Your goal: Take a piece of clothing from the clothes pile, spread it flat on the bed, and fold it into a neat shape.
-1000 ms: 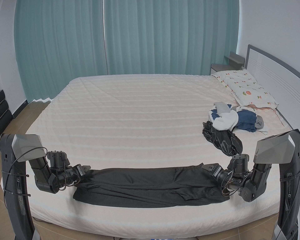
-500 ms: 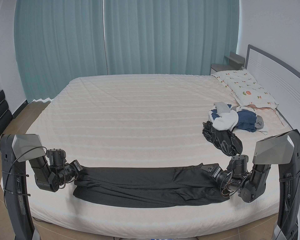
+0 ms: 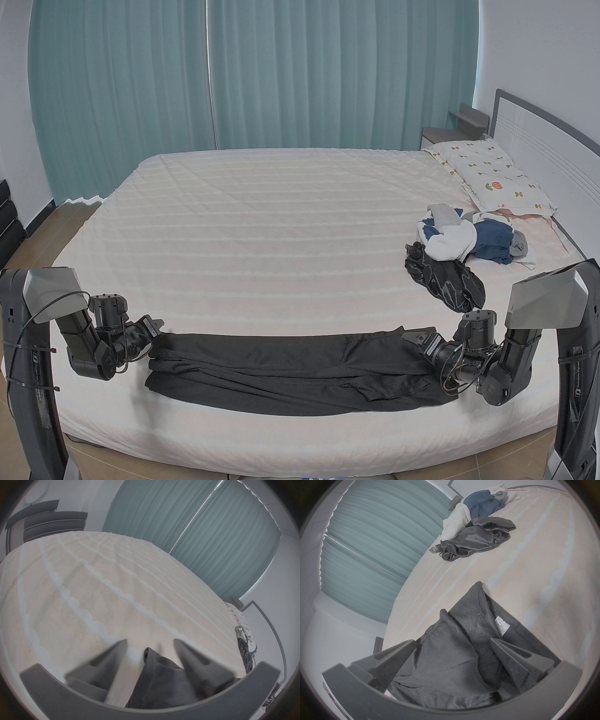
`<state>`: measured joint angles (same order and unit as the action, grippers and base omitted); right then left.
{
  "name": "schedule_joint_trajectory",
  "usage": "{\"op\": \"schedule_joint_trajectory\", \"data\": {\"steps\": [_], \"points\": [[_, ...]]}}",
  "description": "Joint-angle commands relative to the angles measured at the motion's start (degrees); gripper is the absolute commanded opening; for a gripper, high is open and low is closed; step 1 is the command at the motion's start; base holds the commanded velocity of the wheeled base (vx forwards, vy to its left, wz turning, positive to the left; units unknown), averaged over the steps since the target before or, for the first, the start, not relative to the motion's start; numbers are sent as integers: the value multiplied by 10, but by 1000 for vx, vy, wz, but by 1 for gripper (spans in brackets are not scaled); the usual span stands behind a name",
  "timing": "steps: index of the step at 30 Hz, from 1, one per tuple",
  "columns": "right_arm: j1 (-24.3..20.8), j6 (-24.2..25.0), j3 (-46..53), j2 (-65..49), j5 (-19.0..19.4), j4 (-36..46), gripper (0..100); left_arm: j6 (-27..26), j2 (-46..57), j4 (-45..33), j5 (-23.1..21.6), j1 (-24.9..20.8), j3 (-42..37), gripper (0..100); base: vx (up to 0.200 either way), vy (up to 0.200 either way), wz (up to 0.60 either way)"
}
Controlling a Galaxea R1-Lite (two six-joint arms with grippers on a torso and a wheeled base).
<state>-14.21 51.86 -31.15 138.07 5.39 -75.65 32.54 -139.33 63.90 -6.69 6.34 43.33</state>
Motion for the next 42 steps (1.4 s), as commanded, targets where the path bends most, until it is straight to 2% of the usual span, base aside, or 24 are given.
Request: {"op": "schedule_joint_trajectory", "data": {"steps": [1, 4, 5, 6, 7, 11, 13, 14, 15, 20, 30, 42], "points": [[0, 0, 0, 1, 1, 0, 100, 1, 11, 1, -3, 9, 0, 100, 0, 0, 0], [0, 0, 0, 1, 1, 0, 100, 1, 22, 1, -13, 17, -6, 100, 0, 0, 0], [0, 0, 1, 1, 1, 0, 100, 0, 56, -4, -64, 32, -27, 100, 0, 0, 0], [0, 0, 2, 1, 1, -1, 100, -1, 59, -3, -71, 33, -31, 100, 0, 0, 0], [0, 0, 3, 1, 1, -8, 100, -6, 74, -2, -104, 39, -47, 100, 0, 0, 0], [0, 0, 5, 8, 0, -20, 100, -44, 85, -3, -146, 39, -76, 100, 0, 0, 0], [0, 0, 5, 9, 0, -21, 100, -56, 84, -3, -147, 38, -80, 100, 0, 0, 0], [0, 0, 6, 9, 0, -25, 100, -94, 79, 0, -147, 34, -90, 100, 0, 0, 0], [0, -1, 9, 9, 0, -25, 100, -106, 78, 0, -147, 32, -93, 100, 0, 0, 0], [0, -1, 9, 9, 0, -25, 100, -137, 49, 2, -142, 12, -96, 100, 0, 0, 0], [0, -1, 9, 11, 0, -33, 100, -180, 19, 3, -132, 1, -96, 100, 0, 0, 0], [0, -1, 13, 16, -1, -44, 100, -196, 9, 5, -128, -6, -99, 100, 0, 0, 0]]}}
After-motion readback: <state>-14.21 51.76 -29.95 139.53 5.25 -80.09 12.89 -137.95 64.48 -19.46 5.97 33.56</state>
